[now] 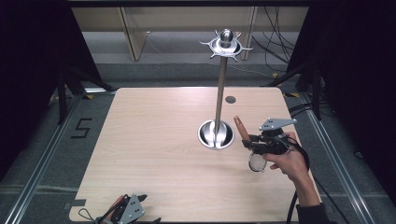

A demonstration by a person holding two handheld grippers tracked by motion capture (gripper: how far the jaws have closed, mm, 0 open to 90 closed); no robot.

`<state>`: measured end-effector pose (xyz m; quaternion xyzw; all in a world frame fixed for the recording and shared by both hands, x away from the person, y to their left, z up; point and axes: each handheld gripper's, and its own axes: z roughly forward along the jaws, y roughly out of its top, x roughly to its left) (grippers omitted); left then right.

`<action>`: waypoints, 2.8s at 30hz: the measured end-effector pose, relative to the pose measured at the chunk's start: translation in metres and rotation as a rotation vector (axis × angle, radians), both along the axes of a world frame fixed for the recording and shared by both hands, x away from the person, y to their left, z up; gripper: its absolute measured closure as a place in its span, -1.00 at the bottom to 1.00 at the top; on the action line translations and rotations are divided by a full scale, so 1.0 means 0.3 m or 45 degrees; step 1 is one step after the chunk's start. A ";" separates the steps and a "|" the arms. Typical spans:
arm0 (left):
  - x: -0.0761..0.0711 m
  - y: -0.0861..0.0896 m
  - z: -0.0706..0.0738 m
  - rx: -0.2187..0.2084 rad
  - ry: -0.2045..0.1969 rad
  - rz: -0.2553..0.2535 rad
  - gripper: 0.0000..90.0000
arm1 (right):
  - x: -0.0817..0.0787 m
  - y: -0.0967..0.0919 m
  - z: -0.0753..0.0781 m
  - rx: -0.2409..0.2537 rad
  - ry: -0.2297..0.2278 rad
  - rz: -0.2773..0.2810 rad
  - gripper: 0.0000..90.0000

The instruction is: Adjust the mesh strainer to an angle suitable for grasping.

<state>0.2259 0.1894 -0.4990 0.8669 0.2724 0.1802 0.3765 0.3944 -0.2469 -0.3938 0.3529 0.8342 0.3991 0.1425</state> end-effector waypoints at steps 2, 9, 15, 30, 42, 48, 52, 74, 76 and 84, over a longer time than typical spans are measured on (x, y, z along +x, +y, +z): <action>0.003 0.001 -0.001 0.011 -0.013 -0.003 -0.65 | -0.003 -0.002 0.018 0.023 -0.044 -0.003 0.54; 0.004 0.001 -0.001 0.013 -0.011 -0.003 -0.65 | -0.009 -0.010 0.068 0.087 -0.139 -0.015 0.54; 0.005 0.003 -0.001 0.031 -0.006 -0.001 -0.65 | -0.012 -0.005 0.113 0.128 -0.175 -0.021 0.54; 0.009 0.004 -0.003 0.022 -0.007 0.005 -0.65 | 0.001 0.007 0.228 0.258 -0.317 -0.041 0.54; 0.007 0.003 -0.003 0.029 0.010 0.018 -0.65 | 0.001 0.013 0.290 0.331 -0.363 -0.040 0.54; 0.010 0.006 -0.003 0.050 0.002 0.015 -0.65 | 0.004 0.020 0.316 0.357 -0.397 -0.030 0.54; 0.008 0.004 -0.004 0.029 0.011 0.016 -0.65 | 0.004 0.035 0.338 0.359 -0.412 -0.032 0.54; 0.010 0.005 -0.003 0.037 0.006 0.007 -0.65 | 0.052 0.099 0.438 0.342 -0.459 -0.031 0.54; 0.009 0.004 -0.004 0.026 0.010 0.011 -0.65 | 0.056 0.106 0.438 0.358 -0.425 -0.054 0.54; 0.010 0.006 -0.003 0.040 0.010 0.007 -0.65 | 0.082 0.115 0.439 0.330 -0.433 -0.059 0.54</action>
